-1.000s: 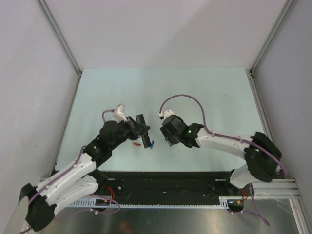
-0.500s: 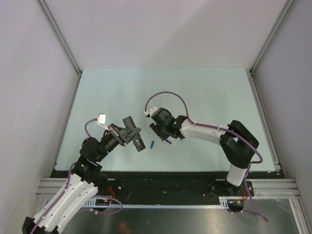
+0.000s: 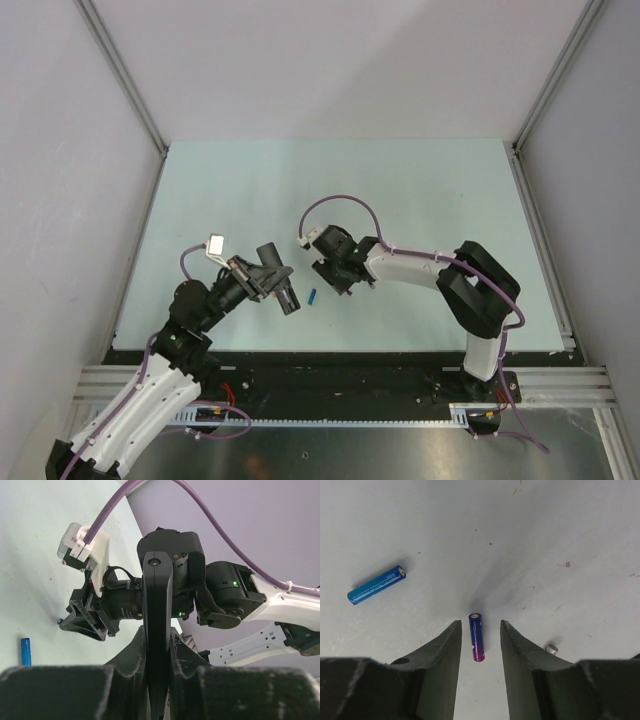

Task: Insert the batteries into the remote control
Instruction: Pick up the battery from the center of the board.

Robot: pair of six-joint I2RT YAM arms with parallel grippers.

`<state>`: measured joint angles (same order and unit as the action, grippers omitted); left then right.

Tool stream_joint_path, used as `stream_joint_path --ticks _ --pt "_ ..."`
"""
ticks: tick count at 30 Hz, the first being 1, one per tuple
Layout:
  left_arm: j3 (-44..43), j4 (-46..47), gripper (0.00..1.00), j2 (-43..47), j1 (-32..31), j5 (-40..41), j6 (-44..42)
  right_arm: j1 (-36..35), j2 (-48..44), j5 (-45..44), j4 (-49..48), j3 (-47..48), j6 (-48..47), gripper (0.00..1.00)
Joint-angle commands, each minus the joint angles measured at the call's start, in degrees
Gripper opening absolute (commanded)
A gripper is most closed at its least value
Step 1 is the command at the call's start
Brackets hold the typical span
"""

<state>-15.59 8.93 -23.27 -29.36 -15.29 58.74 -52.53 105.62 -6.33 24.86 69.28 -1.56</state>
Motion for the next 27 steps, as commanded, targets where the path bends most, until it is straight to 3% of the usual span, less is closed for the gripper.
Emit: stream_joint_path --ticks 1,17,27 --pt "0.13 3.73 0.00 -0.29 0.36 -1.15 0.67 0.50 1.60 1.58 -0.25 1.83 -0.90 0.41" --pt "0.83 3.73 0.00 -0.20 0.36 -1.32 0.59 0.59 3.98 1.32 1.50 2.80 -0.55 0.32" --pt "1.00 3.90 0.00 -0.38 0.45 -1.41 0.67 0.59 2.57 1.14 2.91 2.88 0.16 0.37"
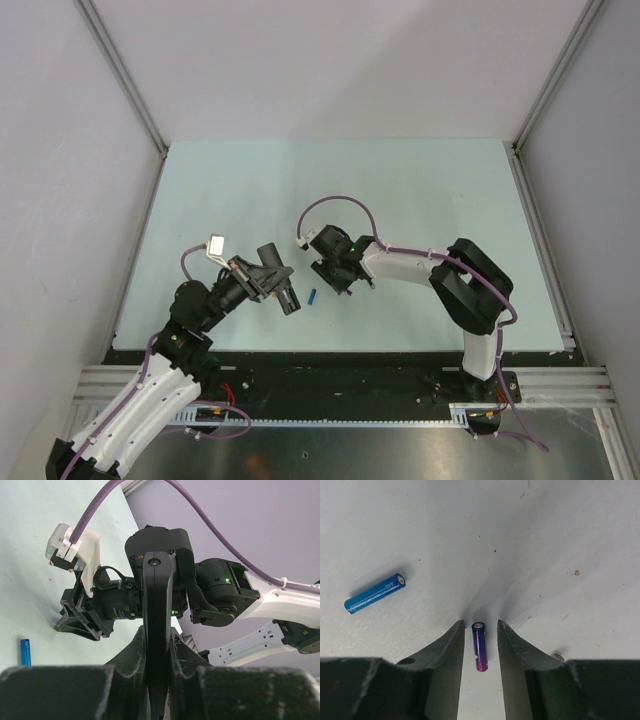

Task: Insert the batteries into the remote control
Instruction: Pick up the battery from the center of the board.

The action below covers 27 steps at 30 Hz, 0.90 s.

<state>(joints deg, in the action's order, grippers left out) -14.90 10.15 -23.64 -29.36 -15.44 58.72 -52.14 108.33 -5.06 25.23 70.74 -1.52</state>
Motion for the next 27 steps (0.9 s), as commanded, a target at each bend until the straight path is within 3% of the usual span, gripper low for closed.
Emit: stream_joint_path --ticks 1,7,14,22,27 --pt "0.39 2.77 0.00 0.00 0.45 -1.17 0.78 0.20 -0.23 -0.13 2.71 1.42 0.20 0.37" --pt "0.66 2.86 0.00 -0.01 0.45 -1.43 1.05 0.20 0.21 0.66 3.59 1.42 0.38 0.33" --pt "0.75 3.38 0.00 -0.53 0.36 -1.43 1.14 1.34 0.48 2.16 5.09 1.24 1.26 0.00" --pt "0.40 9.16 0.00 -6.41 0.36 -1.96 2.98 3.01 -12.95 -4.59 1.40 1.24 11.08 0.00" --pt "-2.67 14.98 0.00 -15.37 0.45 -2.14 3.86 -2.33 -27.00 -19.96 -3.50 -0.86 17.42 0.00"
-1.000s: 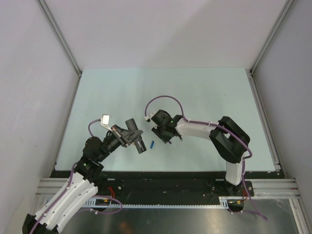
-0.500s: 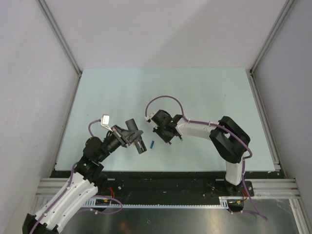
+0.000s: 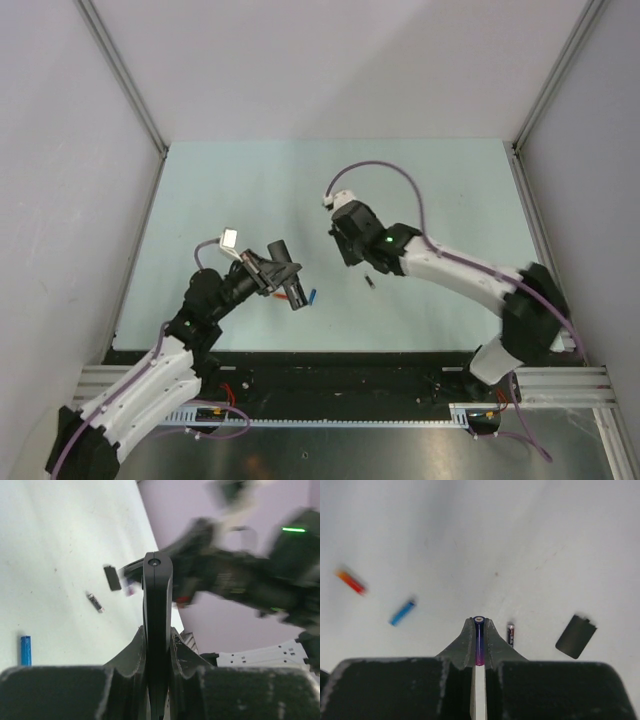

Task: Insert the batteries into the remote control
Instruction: Pick up the battery from the center of the board, then load the battery into the remote control.

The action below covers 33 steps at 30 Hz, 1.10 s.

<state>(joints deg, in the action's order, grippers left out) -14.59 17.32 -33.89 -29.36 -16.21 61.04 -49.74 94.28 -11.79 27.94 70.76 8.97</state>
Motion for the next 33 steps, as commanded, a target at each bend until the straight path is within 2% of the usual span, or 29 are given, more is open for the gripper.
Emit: stream_joint_path --ticks 1,3,9,10,16,21,33 --pt "-4.64 9.56 0.00 -8.79 0.45 -1.72 1.89 -6.15 -14.98 -16.13 -7.45 -1.67 8.15 0.00" --pt "-6.23 11.58 0.00 -12.23 0.27 -1.90 2.68 -8.96 -18.24 -23.34 -10.87 -4.31 10.00 0.00" --pt "-9.58 22.91 0.00 -24.11 0.19 -2.78 9.52 -14.24 -27.56 -27.93 -14.23 -9.40 17.13 0.00" --pt "-9.15 27.46 0.00 -25.60 0.19 -2.86 10.76 -15.47 -28.61 -28.37 -14.49 -9.76 17.83 0.00" --pt "-8.62 40.04 0.00 -34.13 -1.83 -2.69 16.30 -19.60 -29.59 -31.36 -17.04 -10.99 18.28 0.00" --pt "-8.35 48.49 0.00 -40.10 -2.89 -3.39 19.47 -20.49 -28.19 -30.22 -19.68 -10.91 17.22 0.00" --pt "-8.97 50.00 0.00 -41.96 -3.51 -4.18 19.03 -22.25 -23.97 -27.58 -22.14 -10.21 13.97 0.00"
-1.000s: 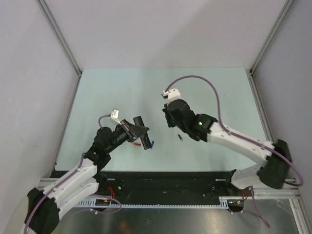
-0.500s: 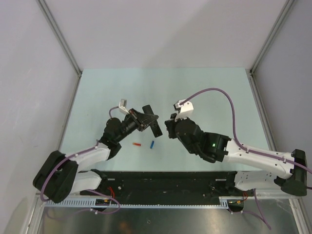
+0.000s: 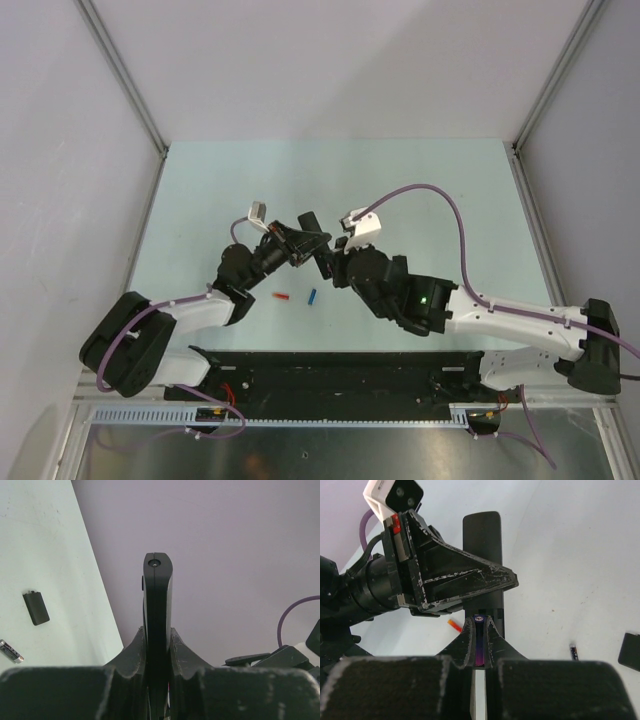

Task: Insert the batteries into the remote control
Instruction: Load the battery into the remote control.

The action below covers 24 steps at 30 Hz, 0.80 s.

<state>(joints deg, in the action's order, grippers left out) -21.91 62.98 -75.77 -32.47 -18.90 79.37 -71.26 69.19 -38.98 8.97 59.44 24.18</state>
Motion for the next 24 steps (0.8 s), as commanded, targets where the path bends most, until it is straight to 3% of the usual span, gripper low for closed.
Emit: stream_joint_path --ticks 1,16,24 --pt "-1.56 4.34 0.00 -0.17 -0.40 -1.50 0.69 -0.80 1.56 -0.22 -3.26 1.20 -1.33 0.00" --pt "-0.94 4.52 0.00 0.80 -0.49 -1.85 0.96 -1.33 3.94 -1.19 -4.84 1.29 -3.36 0.00" --pt "-1.73 4.43 0.00 0.97 -0.49 -0.53 0.69 -1.25 5.52 3.46 3.41 5.15 -0.99 0.00"
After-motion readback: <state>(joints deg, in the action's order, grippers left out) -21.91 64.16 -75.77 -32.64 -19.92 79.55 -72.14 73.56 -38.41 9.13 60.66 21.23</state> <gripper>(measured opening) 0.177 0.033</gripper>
